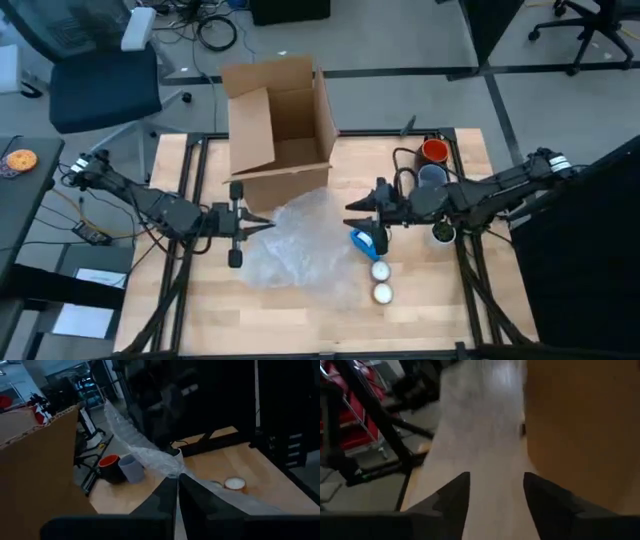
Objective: Wrap mug
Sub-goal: Wrap the blue mug with the bubble wrap
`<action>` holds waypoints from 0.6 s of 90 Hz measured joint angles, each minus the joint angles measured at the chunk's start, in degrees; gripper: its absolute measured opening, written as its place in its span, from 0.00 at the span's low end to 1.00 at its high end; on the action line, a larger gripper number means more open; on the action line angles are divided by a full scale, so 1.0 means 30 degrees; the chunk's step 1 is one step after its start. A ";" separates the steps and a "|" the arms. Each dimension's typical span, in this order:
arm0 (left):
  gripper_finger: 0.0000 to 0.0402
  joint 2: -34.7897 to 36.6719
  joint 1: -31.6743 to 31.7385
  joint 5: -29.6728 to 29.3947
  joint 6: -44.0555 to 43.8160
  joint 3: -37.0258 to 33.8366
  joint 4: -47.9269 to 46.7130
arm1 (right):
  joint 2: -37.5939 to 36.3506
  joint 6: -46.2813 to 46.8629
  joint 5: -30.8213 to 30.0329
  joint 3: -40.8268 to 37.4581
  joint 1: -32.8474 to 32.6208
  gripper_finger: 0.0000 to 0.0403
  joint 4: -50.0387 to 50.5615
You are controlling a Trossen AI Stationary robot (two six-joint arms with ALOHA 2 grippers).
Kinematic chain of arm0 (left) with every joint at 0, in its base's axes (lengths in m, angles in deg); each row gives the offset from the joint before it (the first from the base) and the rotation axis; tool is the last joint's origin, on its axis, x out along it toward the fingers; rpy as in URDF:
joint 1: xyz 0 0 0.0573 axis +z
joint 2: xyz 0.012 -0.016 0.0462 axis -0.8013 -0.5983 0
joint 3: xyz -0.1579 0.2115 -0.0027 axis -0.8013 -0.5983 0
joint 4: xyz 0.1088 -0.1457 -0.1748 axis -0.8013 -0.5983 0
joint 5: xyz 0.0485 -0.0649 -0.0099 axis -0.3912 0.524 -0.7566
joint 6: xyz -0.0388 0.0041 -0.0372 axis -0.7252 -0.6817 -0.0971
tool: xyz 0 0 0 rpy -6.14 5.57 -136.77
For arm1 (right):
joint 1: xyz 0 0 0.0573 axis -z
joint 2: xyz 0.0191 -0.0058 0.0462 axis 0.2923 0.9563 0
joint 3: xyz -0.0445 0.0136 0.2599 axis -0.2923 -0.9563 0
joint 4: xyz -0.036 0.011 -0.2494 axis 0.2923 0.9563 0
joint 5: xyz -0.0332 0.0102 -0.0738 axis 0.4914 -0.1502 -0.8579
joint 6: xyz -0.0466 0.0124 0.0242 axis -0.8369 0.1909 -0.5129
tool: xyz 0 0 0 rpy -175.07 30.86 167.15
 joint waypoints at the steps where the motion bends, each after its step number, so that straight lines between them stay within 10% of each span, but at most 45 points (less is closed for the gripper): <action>1: 0.00 0.0000 -0.0004 0.0004 0.0000 0.0000 -0.0004 | 0.0031 0.0141 -0.0003 0.0000 0.0014 0.47 0.0049; 33: 0.00 0.0000 -0.0007 0.0211 0.0015 0.0000 0.0139 | 0.3516 0.1084 0.2784 -0.0007 0.0526 0.55 -0.3064; 54: 0.00 0.0000 -0.0007 0.0218 0.0015 0.0000 0.0143 | 0.5455 0.0525 0.3079 -0.0022 0.0672 0.39 -0.5906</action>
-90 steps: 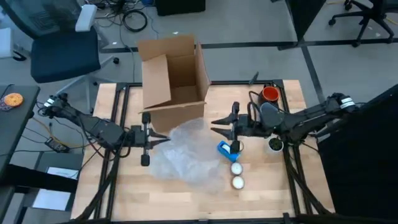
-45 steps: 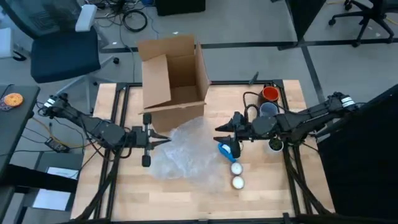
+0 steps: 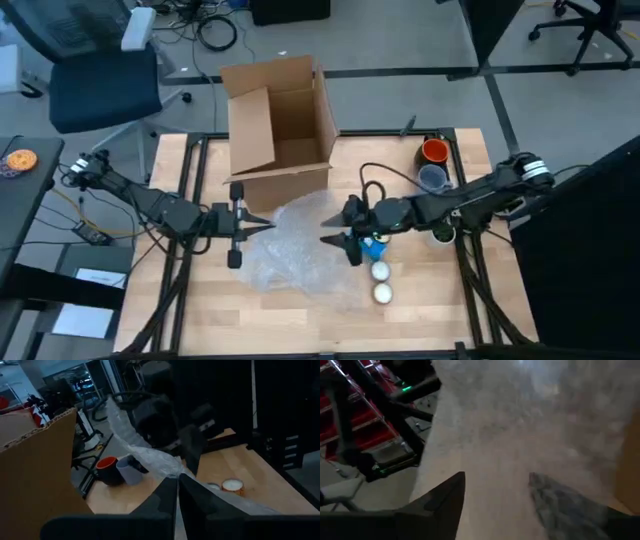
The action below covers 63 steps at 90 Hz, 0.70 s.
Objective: Wrap mug
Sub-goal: Wrap the blue mug with the bubble wrap
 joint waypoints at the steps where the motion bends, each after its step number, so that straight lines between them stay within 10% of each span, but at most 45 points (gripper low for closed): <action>1: 0.00 0.0000 0.0000 0.0000 0.0000 0.0000 -0.0006 | 0.0063 -0.0002 0.0085 0.0000 -0.0002 0.38 -0.0129; 19: 0.01 0.0022 -0.0007 0.0000 0.0537 0.0000 -0.0187 | 0.0349 -0.1686 0.2958 0.0000 -0.0346 0.04 -0.2430; 63: 0.27 0.0195 -0.0993 0.0315 -0.0552 0.5232 -0.9203 | 0.0077 -1.0017 0.5832 0.6990 -0.2015 0.00 -0.1391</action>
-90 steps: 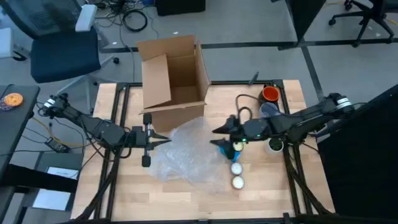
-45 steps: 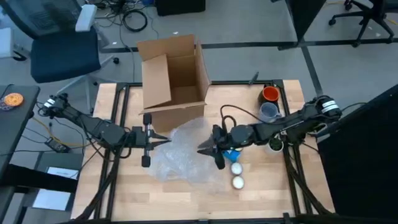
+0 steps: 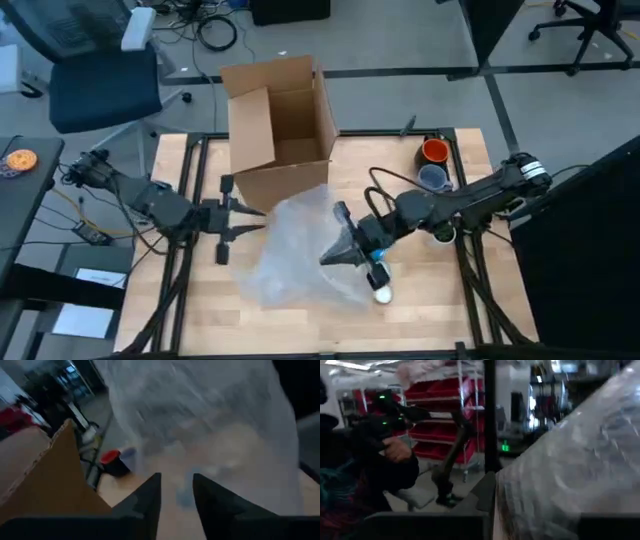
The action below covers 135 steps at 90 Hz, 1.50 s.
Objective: Wrap mug
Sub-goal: Wrap the blue mug with the bubble wrap
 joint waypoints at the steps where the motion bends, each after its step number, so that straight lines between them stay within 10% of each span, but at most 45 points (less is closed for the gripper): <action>1: 0.27 0.0001 -0.0056 0.0086 -0.0249 0.0098 -0.0271 | 0.0001 -0.0280 -0.0091 0.0208 -0.0040 0.00 0.0136; 44: 0.29 -0.0306 -0.2651 0.2275 -0.9410 -0.5126 -0.0558 | -0.2121 -0.9498 -0.9562 0.4936 -0.0350 0.00 0.1842; 77: 0.29 -0.2281 -0.1731 0.4561 -1.0965 -1.1672 0.8919 | -0.5906 -0.3673 -0.8599 0.4936 -0.2309 0.00 1.1224; 135: 0.29 -1.0944 0.1442 1.0150 -1.2902 -1.2154 2.0139 | -0.8637 0.2460 -0.6869 0.7938 -0.4439 0.00 1.9644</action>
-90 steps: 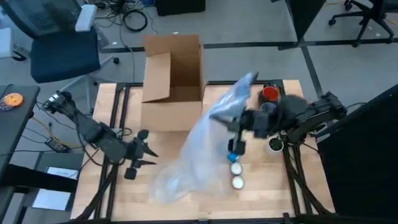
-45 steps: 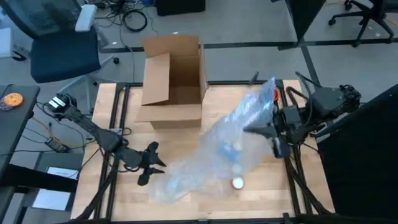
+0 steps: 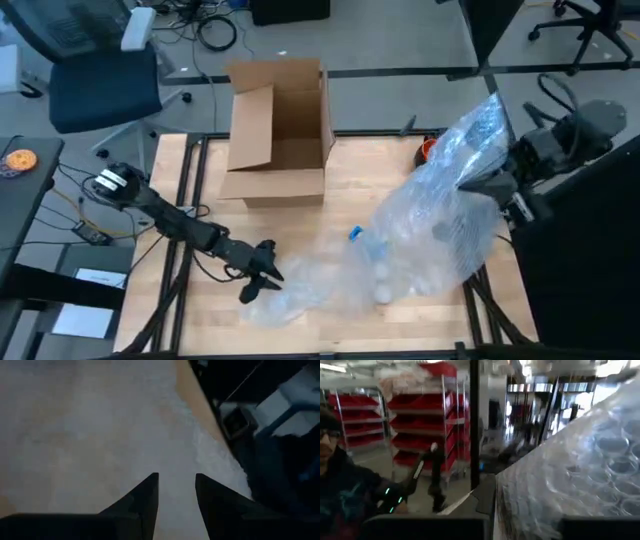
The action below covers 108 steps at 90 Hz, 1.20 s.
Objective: Wrap mug
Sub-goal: Wrap the blue mug with the bubble wrap
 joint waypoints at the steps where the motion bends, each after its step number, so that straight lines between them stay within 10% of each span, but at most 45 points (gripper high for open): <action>1: 0.29 -0.0201 0.0003 -0.0099 -0.0003 0.0000 0.0265 | 0.0090 0.0205 0.0003 -0.0006 0.0000 0.00 0.0171; 38: 0.29 -0.5312 0.2564 -0.2659 -0.1425 0.1081 0.4134 | 0.8067 -0.3579 0.3045 -0.1035 0.0442 0.00 -0.5148; 64: 0.29 0.0058 0.3017 0.0783 -0.1489 0.1632 -0.0128 | 1.2718 -0.2977 0.3680 -0.1035 0.3398 0.00 -0.8343; 84: 0.29 0.6425 0.0917 -0.2204 -0.2920 0.1588 -0.9300 | 1.4578 -0.1461 0.6052 -0.1042 0.4473 0.00 -0.8662; 108: 0.29 0.3760 -0.0972 -0.5977 -0.1596 0.1617 -0.3985 | 1.3851 -0.1556 0.4772 -0.1042 0.3460 0.00 -0.7326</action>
